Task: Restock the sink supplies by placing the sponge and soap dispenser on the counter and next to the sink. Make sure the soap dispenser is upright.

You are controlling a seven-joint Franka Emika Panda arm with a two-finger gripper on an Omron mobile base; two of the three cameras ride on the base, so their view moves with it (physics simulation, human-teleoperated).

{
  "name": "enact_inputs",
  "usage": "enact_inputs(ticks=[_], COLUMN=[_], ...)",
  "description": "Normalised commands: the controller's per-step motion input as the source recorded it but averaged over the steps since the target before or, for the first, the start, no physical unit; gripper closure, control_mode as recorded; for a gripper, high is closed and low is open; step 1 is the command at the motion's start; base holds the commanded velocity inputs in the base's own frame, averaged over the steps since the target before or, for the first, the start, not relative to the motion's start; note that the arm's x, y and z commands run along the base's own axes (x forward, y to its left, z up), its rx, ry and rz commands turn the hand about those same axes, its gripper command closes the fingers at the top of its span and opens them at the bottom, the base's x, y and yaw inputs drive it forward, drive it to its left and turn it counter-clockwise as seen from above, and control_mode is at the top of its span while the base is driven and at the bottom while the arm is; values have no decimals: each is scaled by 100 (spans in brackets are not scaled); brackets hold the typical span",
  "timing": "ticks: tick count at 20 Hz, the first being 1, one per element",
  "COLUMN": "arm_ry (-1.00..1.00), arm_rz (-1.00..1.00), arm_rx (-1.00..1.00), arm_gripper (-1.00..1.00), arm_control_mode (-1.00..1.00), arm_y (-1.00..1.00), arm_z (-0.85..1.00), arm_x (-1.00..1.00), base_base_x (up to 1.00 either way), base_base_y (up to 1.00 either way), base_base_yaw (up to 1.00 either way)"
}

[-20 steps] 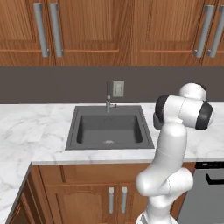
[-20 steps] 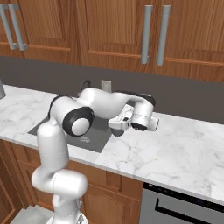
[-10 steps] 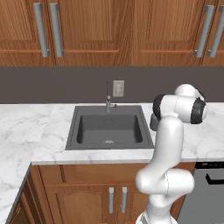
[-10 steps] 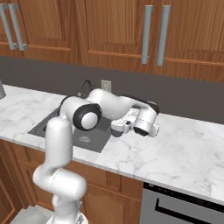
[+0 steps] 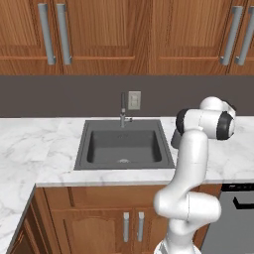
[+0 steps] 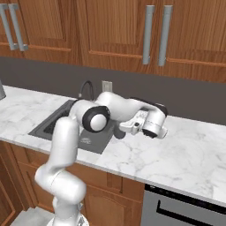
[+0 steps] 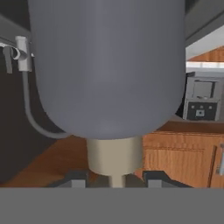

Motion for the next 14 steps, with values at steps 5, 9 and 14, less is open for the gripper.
enact_inputs(ticks=[5, 9, 14], arm_ry=[2, 0, 5], arm_rz=[0, -3, -6], arm_rx=[-5, -7, -4], arm_gripper=[100, 100, -100], arm_control_mode=[-100, -100, -100], arm_y=[-2, 0, 0], arm_z=[-30, -21, -15], arm_x=[11, 0, 0], base_base_x=[0, 0, 0], base_base_y=[0, 0, 0], base_base_yaw=[0, 0, 0])
